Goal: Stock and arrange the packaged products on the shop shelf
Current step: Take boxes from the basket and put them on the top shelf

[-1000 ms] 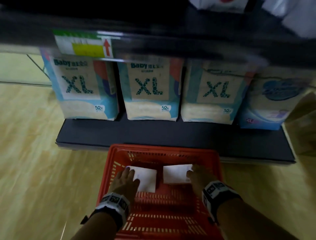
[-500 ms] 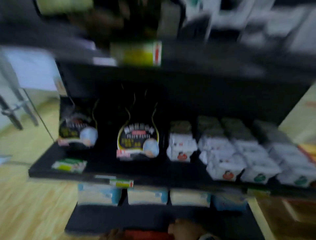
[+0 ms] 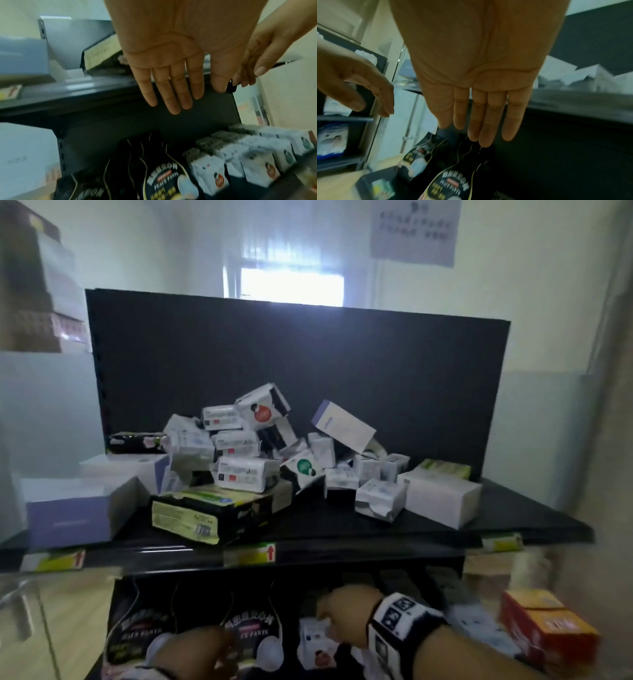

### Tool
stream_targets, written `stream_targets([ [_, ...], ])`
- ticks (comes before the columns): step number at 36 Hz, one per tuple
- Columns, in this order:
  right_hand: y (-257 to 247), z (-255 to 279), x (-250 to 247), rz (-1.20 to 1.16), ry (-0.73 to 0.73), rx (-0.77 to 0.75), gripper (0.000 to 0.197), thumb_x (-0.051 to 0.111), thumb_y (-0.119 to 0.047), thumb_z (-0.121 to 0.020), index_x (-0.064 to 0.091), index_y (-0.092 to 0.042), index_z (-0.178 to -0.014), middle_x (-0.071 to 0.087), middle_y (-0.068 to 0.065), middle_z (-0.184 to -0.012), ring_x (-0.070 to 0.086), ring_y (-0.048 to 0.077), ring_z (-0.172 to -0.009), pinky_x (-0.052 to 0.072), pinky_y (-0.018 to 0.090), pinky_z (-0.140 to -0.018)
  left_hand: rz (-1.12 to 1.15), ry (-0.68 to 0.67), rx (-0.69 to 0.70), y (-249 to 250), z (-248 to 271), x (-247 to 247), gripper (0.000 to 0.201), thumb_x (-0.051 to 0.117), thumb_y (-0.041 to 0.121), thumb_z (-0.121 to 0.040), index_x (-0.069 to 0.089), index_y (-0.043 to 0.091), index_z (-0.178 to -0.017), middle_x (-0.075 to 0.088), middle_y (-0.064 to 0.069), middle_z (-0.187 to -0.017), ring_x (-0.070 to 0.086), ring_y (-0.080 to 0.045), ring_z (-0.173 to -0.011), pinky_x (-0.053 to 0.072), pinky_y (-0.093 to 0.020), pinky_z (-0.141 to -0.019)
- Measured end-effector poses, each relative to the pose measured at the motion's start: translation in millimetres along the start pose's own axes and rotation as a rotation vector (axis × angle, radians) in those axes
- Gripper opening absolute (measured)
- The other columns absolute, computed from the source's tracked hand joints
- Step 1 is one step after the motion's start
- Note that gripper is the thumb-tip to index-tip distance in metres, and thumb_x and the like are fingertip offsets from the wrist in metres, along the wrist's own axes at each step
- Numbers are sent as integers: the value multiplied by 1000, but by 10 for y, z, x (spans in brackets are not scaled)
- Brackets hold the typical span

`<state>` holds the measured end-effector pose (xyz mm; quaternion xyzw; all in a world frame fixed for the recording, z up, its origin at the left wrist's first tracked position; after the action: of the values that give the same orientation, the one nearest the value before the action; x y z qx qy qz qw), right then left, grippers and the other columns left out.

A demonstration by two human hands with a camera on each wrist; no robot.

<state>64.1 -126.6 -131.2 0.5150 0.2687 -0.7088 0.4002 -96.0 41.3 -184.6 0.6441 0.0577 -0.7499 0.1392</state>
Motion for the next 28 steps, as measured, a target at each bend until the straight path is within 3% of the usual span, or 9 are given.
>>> stream_targets([
  [2,82,89,-181,-64,37,-17,34,47,-19,-98,54,-6,-129,57,17,-126,55,36,-111,46,40,-91,27,73,101,244,-145,-481,36,45,58,-84,52,42,-116,56,12,-126,54,-8,-116,41,-20,-93],
  [4,224,196,-384,-72,109,0,35,49,-24,-96,55,-17,-131,58,10,-127,56,32,-111,48,38,-91,42,180,134,331,-191,-710,34,48,50,-87,55,33,-115,60,12,-118,57,-8,-110,42,-18,-86],
  [11,851,450,-840,-106,284,84,30,55,-28,-94,61,-25,-123,62,1,-124,58,24,-111,49,35,-94,0,249,151,685,-437,-1174,29,55,45,-88,58,37,-116,65,17,-110,60,-1,-102,40,-13,-80],
  [18,1733,657,-1063,-101,461,232,29,57,-25,-91,64,-28,-120,63,3,-120,59,23,-110,47,31,-92,-83,301,210,1157,-849,-1568,24,53,42,-89,60,30,-108,65,11,-108,61,-10,-100,46,-25,-81],
  [24,2682,745,-1219,-97,571,404,49,63,-41,-86,54,-30,-133,49,1,-138,47,21,-125,42,33,-102,-169,357,184,1574,-1262,-1976,22,53,41,-89,61,32,-108,64,11,-109,59,-13,-99,49,-27,-81],
  [28,3237,716,-1336,-154,588,486,62,62,-51,-84,48,-27,-138,46,9,-138,48,29,-124,42,34,-102,-235,439,84,1806,-1539,-2330,22,53,40,-89,62,32,-108,63,7,-111,59,-16,-101,50,-30,-84],
])
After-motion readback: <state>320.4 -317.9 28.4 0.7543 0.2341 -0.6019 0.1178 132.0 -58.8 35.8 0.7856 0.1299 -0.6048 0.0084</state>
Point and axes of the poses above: each hand's wrist, its own z-axis away from the middle knuckle, its own x-axis out of the palm, y = z × x, the point moved 6 cm from there along -z, towards the middle knuckle
